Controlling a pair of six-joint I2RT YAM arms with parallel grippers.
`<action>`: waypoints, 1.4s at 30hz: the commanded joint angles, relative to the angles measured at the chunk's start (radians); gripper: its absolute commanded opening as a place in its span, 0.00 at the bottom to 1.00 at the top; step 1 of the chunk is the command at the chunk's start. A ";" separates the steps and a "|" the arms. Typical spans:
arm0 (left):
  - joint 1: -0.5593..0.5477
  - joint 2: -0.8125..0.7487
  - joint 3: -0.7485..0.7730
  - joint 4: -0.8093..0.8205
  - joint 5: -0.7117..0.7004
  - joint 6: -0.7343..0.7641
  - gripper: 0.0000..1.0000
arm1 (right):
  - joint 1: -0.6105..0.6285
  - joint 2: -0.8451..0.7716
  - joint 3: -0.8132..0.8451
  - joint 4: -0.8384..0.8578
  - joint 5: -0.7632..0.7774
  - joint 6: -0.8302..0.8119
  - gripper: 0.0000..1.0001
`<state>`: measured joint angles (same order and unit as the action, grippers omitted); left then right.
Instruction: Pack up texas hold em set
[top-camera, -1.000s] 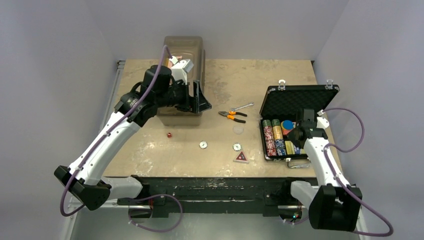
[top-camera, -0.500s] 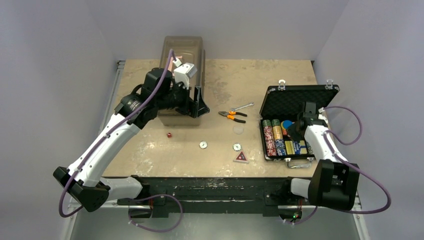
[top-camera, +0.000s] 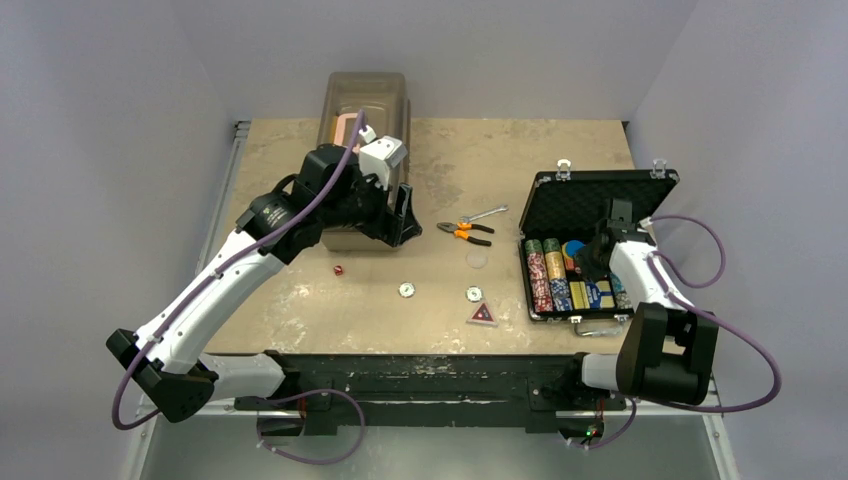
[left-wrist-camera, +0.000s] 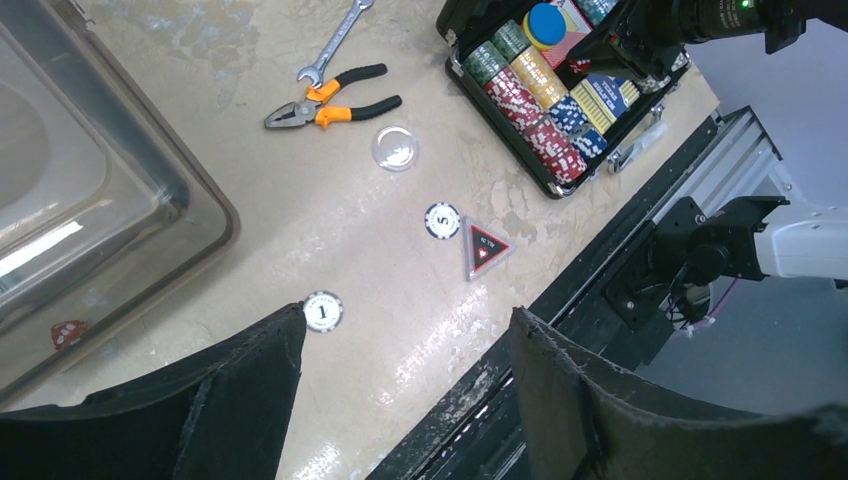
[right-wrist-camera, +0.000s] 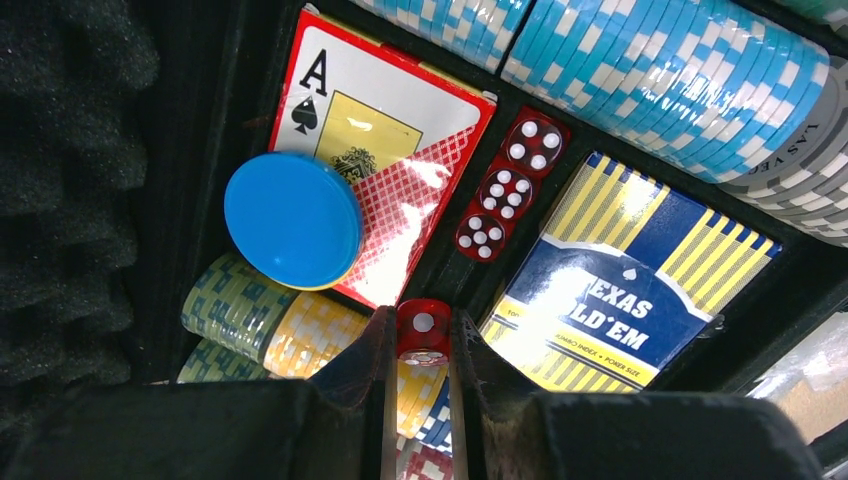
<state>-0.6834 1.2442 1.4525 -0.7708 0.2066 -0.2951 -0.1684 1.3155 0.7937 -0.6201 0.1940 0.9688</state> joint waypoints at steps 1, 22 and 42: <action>-0.023 -0.030 0.008 0.014 -0.035 0.027 0.71 | -0.007 -0.004 0.002 0.019 0.022 0.052 0.12; -0.041 -0.032 0.012 0.005 -0.068 0.022 0.70 | -0.028 0.056 -0.027 0.002 -0.020 0.144 0.22; -0.049 -0.027 0.009 0.008 -0.062 0.024 0.70 | -0.040 0.017 -0.009 -0.011 0.066 0.027 0.35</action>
<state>-0.7246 1.2358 1.4525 -0.7780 0.1471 -0.2913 -0.2024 1.3689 0.7723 -0.5915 0.1940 1.0927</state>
